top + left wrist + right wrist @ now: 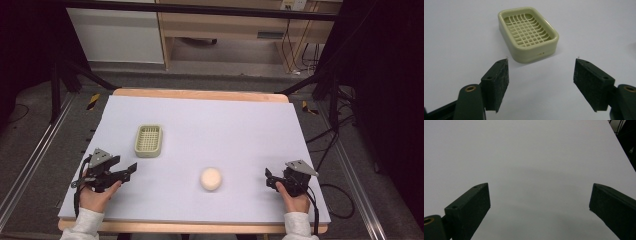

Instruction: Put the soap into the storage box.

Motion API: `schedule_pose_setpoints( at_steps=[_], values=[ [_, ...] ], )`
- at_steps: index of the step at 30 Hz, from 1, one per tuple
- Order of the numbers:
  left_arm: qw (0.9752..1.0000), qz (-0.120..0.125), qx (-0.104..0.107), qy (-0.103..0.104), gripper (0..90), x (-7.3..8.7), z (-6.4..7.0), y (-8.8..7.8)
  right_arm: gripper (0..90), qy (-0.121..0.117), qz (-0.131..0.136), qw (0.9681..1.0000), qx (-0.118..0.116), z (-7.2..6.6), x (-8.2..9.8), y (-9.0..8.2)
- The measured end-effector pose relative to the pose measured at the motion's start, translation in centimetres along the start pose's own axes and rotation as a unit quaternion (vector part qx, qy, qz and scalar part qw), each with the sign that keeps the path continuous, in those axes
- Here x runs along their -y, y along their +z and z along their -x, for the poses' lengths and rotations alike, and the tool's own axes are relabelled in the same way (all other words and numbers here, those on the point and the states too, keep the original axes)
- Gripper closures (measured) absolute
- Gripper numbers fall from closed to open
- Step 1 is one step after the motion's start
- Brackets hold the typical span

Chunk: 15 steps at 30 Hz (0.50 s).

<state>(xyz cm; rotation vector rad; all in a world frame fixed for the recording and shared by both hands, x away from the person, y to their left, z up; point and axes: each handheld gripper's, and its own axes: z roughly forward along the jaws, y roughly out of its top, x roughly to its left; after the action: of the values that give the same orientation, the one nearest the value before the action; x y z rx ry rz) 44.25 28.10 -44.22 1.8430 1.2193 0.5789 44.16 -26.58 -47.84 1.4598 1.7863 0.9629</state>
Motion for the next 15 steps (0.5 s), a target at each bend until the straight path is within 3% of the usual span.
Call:
schedule_pose_setpoints(
  at_steps=[15],
  values=[
    [0.9997,0.003,0.018,0.019,26.8,-0.6,2.3,0.5,4.0,-0.001,-0.003,1.0000,0.006,-0.2,-0.2,0.2]
  ],
)
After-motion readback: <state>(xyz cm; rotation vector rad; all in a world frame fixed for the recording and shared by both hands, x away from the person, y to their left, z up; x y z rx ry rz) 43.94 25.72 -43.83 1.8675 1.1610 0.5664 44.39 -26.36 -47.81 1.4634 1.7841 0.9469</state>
